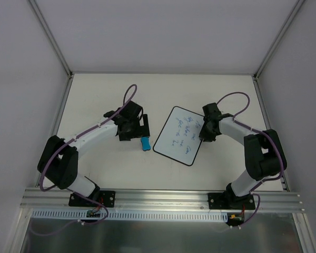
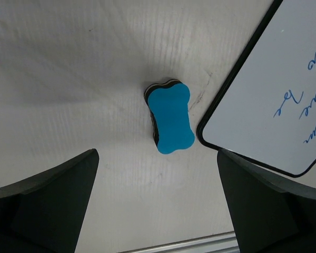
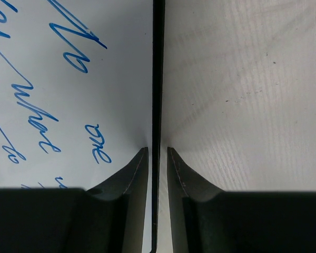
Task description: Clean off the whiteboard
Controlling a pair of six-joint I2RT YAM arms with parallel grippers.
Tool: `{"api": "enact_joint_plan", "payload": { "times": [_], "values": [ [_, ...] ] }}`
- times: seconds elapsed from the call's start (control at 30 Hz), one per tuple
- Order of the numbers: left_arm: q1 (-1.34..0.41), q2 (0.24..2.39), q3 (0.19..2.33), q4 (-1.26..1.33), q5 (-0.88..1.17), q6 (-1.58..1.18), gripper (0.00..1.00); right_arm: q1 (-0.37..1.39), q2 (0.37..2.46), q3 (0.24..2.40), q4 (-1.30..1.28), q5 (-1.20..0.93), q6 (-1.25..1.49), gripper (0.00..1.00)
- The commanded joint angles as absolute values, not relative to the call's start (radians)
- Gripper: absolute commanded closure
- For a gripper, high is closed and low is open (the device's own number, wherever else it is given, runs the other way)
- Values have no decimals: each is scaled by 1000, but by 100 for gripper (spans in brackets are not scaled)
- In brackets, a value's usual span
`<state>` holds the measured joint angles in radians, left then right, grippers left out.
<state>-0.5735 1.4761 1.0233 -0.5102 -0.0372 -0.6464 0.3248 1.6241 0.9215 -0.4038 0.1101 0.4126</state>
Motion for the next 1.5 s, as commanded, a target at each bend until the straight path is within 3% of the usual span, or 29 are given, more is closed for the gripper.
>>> {"api": "enact_joint_plan", "payload": {
  "times": [0.0, 0.17, 0.43, 0.53, 0.57, 1.0, 1.27, 1.47],
  "values": [
    [-610, 1535, 1078, -514, -155, -704, 3, 321, 1594, 910, -451, 109, 396, 76],
    [-667, 1615, 1117, -515, -210, -730, 9, 321, 1591, 907, -449, 107, 396, 75],
    [-704, 1707, 1143, -520, -244, -727, 34, 321, 1591, 913, -448, 97, 385, 74],
    [-712, 1723, 1143, -518, -258, -732, 36, 321, 1594, 916, -448, 86, 383, 74],
    [-713, 1729, 1144, -517, -262, -732, 41, 321, 1594, 917, -448, 80, 383, 74],
    [-721, 1796, 1186, -522, -256, -732, 51, 321, 1595, 920, -446, 75, 373, 74],
    [-723, 1789, 1175, -525, -244, -738, 64, 322, 1606, 937, -448, 72, 341, 74],
    [-723, 1790, 1157, -526, -224, -741, 60, 328, 1620, 939, -440, 64, 331, 73]
  ]
}}
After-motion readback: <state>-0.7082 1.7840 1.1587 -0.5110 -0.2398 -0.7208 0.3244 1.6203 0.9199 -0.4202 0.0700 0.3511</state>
